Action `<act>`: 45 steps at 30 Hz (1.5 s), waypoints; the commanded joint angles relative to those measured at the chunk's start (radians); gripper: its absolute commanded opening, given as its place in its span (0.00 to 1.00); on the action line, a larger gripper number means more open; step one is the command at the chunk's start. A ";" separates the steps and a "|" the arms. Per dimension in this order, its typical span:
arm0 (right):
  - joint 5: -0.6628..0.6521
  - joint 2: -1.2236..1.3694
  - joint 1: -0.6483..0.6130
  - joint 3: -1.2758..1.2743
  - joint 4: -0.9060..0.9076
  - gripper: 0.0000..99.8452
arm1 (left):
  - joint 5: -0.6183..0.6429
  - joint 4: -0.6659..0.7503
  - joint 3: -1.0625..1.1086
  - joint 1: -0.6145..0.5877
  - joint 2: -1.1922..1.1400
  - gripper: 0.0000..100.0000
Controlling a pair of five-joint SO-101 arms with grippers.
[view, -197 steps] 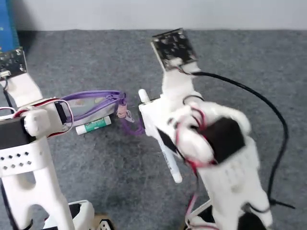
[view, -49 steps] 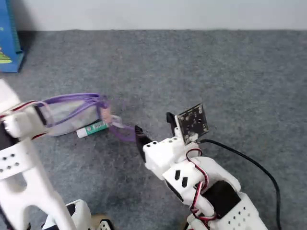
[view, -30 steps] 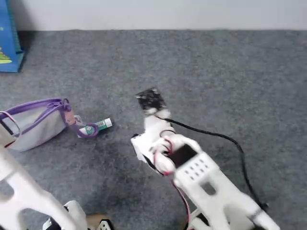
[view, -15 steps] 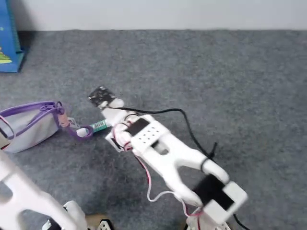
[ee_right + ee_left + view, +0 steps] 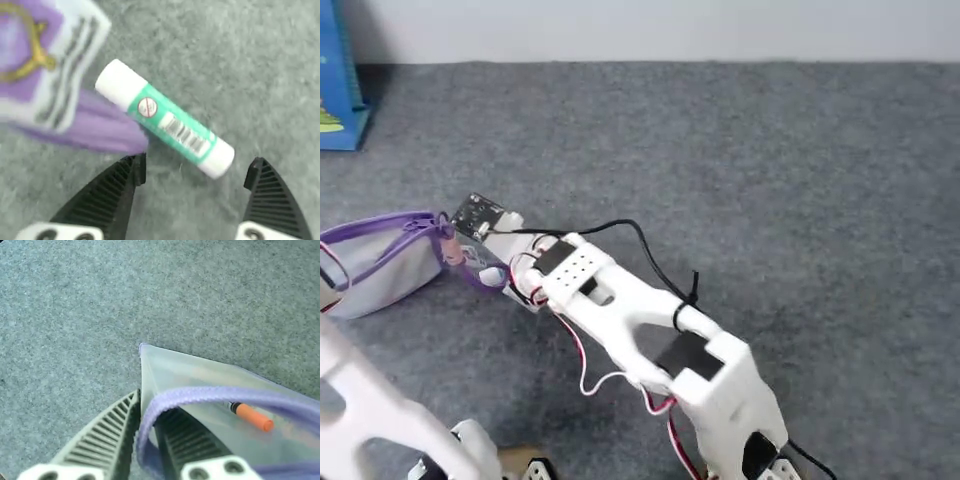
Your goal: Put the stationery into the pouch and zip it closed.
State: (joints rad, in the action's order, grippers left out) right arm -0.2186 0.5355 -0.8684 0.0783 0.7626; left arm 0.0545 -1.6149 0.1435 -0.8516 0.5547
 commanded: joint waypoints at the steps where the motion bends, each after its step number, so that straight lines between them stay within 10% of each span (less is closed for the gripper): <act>1: -0.055 0.030 -0.013 0.101 -0.013 0.32 | -0.009 0.025 -0.001 0.002 0.002 0.01; 5: -0.087 0.067 -0.027 0.106 -0.012 0.28 | -0.009 0.026 0.008 0.002 0.002 0.01; 10: -0.120 0.070 -0.024 0.104 -0.012 0.00 | -0.009 0.057 0.045 0.003 0.003 0.01; 29: -0.121 -0.275 0.176 -0.181 0.240 0.01 | -0.009 0.061 0.067 0.012 0.003 0.01; 45: -0.124 -1.188 0.501 -1.008 0.058 0.01 | 0.107 0.020 0.027 0.516 0.003 0.01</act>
State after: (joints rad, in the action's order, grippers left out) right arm -0.3368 -0.5079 -0.4296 -0.8761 0.8362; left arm 0.1189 -1.5796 0.1864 -0.4710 0.5715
